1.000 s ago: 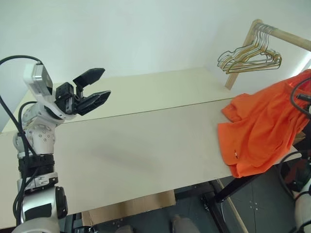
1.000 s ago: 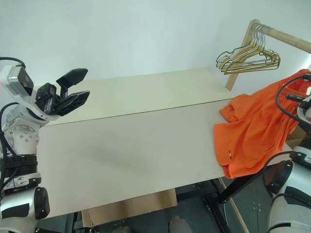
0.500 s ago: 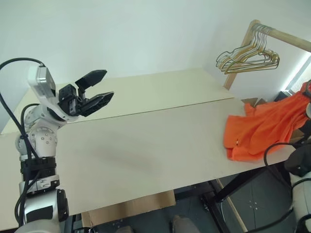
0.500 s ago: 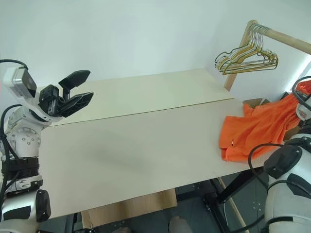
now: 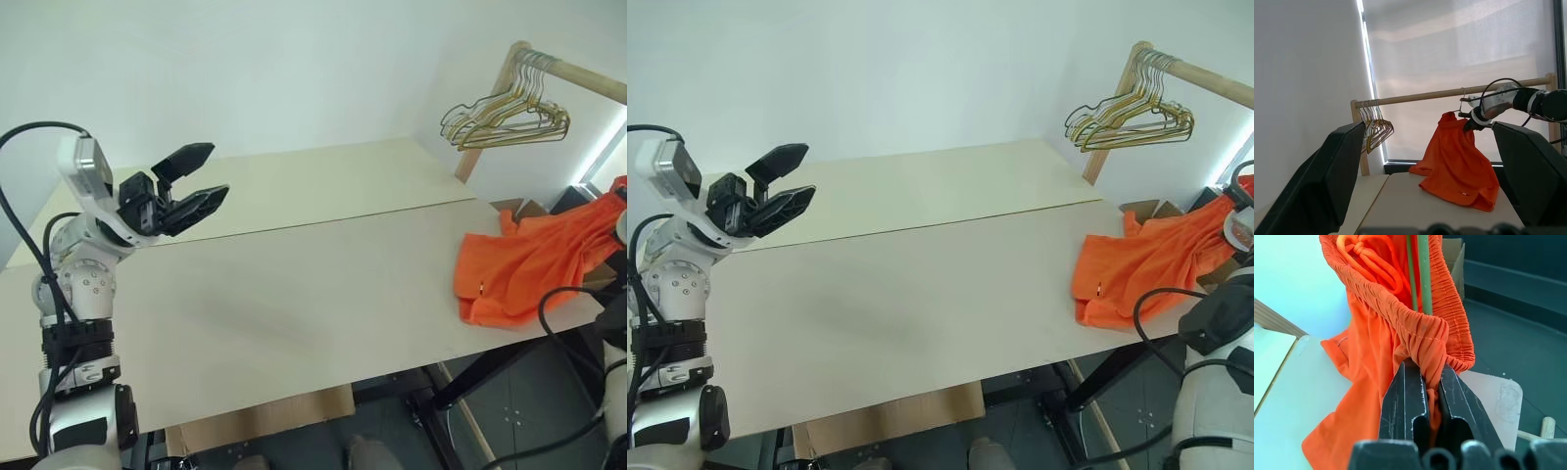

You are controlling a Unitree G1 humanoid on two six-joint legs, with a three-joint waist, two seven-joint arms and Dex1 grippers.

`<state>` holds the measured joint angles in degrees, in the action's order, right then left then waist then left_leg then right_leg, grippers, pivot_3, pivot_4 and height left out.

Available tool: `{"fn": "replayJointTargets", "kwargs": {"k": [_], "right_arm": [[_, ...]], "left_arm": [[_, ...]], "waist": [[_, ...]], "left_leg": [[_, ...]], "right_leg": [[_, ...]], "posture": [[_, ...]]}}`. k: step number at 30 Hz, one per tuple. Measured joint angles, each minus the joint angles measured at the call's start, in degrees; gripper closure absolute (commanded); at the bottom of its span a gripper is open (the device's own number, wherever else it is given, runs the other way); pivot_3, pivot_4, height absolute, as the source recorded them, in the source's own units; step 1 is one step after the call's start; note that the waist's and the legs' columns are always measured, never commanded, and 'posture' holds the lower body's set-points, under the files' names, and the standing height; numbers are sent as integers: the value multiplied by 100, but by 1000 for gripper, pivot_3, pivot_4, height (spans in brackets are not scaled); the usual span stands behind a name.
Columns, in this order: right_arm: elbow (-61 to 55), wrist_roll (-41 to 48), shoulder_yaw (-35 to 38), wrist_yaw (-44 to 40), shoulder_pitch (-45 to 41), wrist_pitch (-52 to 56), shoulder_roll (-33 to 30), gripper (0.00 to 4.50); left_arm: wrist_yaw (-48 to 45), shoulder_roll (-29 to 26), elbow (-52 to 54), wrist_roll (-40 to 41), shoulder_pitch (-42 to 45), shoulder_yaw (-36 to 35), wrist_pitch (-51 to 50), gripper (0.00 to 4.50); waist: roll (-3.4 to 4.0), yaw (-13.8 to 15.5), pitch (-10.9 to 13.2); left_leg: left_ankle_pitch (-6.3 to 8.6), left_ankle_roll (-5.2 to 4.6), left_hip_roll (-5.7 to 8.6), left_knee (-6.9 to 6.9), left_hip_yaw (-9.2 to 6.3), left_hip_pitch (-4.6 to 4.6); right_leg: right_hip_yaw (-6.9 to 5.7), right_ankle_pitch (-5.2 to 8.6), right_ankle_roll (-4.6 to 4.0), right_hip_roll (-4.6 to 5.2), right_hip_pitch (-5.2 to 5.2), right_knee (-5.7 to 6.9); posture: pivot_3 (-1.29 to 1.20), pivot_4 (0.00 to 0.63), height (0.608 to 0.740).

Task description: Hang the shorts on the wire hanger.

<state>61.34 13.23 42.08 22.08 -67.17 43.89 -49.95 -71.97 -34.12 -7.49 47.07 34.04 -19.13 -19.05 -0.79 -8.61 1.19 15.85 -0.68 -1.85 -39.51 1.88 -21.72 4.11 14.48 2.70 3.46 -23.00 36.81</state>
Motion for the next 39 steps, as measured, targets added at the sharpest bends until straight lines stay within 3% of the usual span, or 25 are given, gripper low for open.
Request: {"fn": "replayJointTargets", "kwargs": {"k": [5, 11, 18, 30, 35, 39], "right_arm": [[-1, -75, -456, -190, 95, -15, 12, 4500], [-19, -182, -799, -164, 303, -98, 115, 2572], [-279, -316, -1027, 246, 465, -136, 156, 29], [-2945, -2173, -2651, 1648, 1156, -296, 542, 29], [-3345, -2609, -3091, 1452, 1293, -970, 541, 29], [-3301, -2592, -3281, 701, 1391, -1802, 555, 29]], "left_arm": [[2, 10, 20, 0, 0, 18, 0, 20], [-16, 26, 109, 25, 0, 23, -30, 0], [-16, 77, 139, 10, 0, 67, -26, 0], [-8, 93, 137, -99, 1, 237, -7, 0], [15, 93, 137, -102, 0, 237, -7, 0], [80, 53, 179, -115, -115, 204, -7, 0]], "waist": [[0, -9, 0], [3, -13, 1], [7, -12, 2], [30, -29, 3], [29, -22, 4], [29, -22, 4]], "left_leg": [[0, 0, 0, 0, 1, 0], [0, 0, 0, 1, 2, 1], [0, 0, 0, 10, 2, 3], [-1, 0, 0, 17, -19, 11], [0, 0, 1, 17, -19, 15], [0, 0, 1, 19, -18, 19]], "right_leg": [[1, -3, 4, 0, 1, -3], [5, -4, 4, 0, -1, -2], [6, -4, 4, 0, -2, -3], [23, -4, 4, -1, -11, 8], [23, -4, 5, -1, -6, 4], [24, -5, 5, 0, -6, 4]], "posture": [[-78, 0, 740], [-78, 0, 740], [-85, 0, 740], [-82, 0, 740], [-68, 0, 740], [-58, 0, 740]]}}
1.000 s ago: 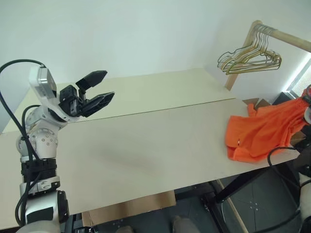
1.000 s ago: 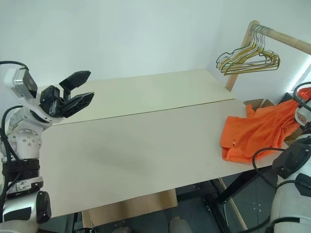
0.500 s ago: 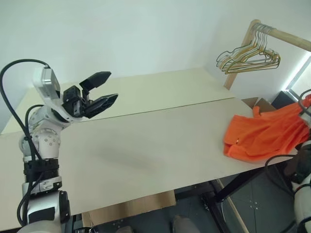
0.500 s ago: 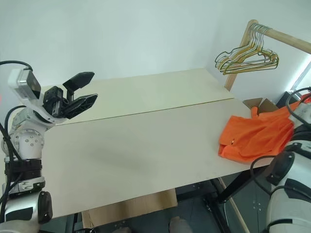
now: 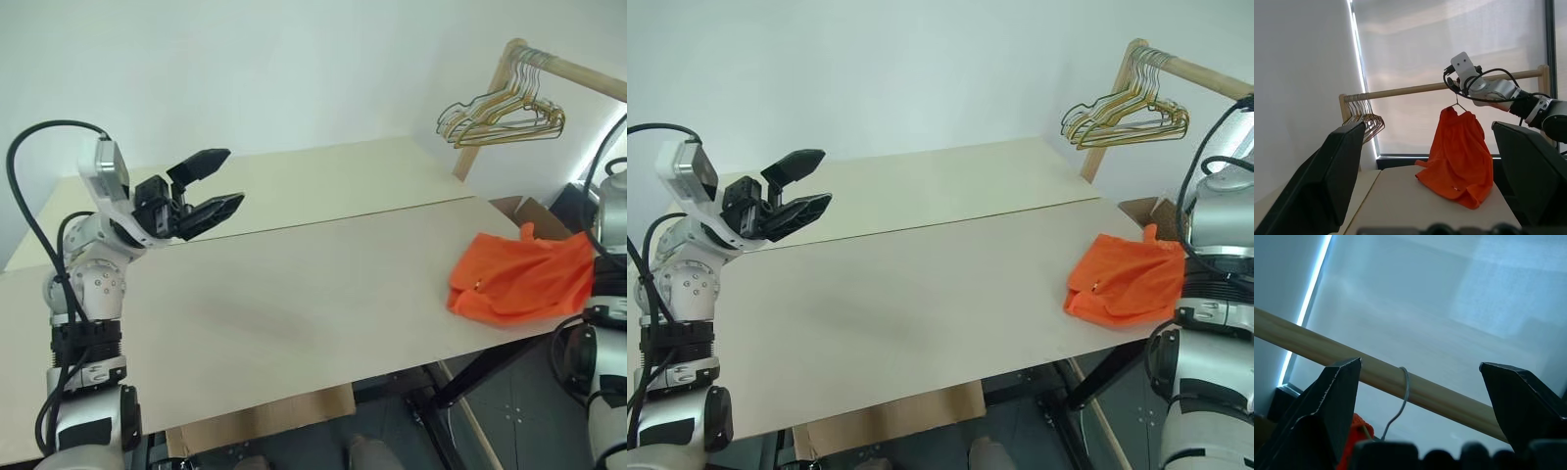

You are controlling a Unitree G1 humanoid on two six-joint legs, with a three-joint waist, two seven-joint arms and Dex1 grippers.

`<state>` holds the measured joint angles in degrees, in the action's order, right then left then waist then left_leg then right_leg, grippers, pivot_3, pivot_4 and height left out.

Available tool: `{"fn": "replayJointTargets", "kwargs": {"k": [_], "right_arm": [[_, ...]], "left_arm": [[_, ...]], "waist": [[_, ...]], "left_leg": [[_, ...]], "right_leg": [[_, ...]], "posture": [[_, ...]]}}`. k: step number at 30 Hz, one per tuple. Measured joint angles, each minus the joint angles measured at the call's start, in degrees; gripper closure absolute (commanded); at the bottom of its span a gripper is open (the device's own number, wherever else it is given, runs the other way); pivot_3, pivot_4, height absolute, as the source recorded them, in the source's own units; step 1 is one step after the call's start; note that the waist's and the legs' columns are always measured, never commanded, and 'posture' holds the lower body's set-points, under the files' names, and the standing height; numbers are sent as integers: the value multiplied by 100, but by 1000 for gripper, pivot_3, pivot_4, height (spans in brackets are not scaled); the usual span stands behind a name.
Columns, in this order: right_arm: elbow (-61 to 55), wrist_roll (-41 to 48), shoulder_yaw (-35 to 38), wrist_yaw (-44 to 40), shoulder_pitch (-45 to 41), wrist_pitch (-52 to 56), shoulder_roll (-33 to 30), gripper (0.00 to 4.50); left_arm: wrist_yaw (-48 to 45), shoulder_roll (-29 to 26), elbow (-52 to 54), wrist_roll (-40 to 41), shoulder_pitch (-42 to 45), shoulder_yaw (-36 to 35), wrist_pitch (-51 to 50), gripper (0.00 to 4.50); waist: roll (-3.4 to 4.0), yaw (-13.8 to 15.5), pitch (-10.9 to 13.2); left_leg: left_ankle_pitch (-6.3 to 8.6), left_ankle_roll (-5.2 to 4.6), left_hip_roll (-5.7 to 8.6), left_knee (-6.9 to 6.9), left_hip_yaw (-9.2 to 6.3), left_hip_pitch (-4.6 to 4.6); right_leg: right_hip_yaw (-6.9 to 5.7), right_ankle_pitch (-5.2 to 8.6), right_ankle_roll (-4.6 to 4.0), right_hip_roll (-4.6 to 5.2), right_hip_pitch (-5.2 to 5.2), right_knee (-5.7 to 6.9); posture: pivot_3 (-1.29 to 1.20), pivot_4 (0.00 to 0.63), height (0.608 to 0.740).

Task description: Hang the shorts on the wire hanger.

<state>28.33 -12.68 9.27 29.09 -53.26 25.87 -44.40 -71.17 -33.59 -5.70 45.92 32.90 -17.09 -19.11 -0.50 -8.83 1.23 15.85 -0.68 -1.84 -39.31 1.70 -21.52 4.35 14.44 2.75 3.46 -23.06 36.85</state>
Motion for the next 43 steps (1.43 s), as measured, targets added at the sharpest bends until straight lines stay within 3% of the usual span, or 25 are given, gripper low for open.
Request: {"fn": "replayJointTargets", "kwargs": {"k": [10, 13, 20, 27, 32, 43], "right_arm": [[299, 465, -1130, -3829, -90, -958, 328, 29], [270, 672, -1360, -5007, -67, -898, 370, 29], [-346, 820, -1999, -6867, 506, -1133, 509, 29], [-670, 814, -2394, -7840, 868, -1721, 540, 29], [-532, 696, -2475, -8120, 847, -2059, 611, 29], [-239, 492, -2493, -8291, 821, -2284, 694, 29]], "left_arm": [[290, -422, 64, -452, -744, -65, 39, 0], [606, -522, 157, -736, -1090, -120, 65, 0], [1026, -703, 806, -983, -1917, -228, 59, 0], [1348, -764, 1602, -852, -2816, -747, -94, 0], [1569, -768, 1797, -890, -3007, -779, -112, 0], [1788, -772, 1948, -884, -3183, -782, -108, 0]], "waist": [[-2, -73, 1], [-2, 20, 2], [-6, 400, 4], [-11, 937, 7], [-16, 1264, 8], [-17, 1439, 8]], "left_leg": [[0, 0, -1, 24, -6, 43], [0, 0, -3, 32, -9, 44], [0, 1, -7, 41, -10, 35], [-1, 3, -6, 39, 2, 28], [-2, 5, -8, 39, 35, 27], [-2, 6, -8, 40, 39, 19]], "right_leg": [[0, 0, 0, 1, 34, -8], [-4, 0, 0, 2, 34, -10], [-10, -1, -2, 0, 7, 4], [-14, -2, -7, 1, -4, 11], [-30, 0, -18, -2, -3, 8], [-33, 1, -24, -5, -7, 3]], "posture": [[0, 0, 740], [47, 0, 740], [141, 0, 740], [209, 0, 740], [230, 0, 740], [229, 0, 740]]}}
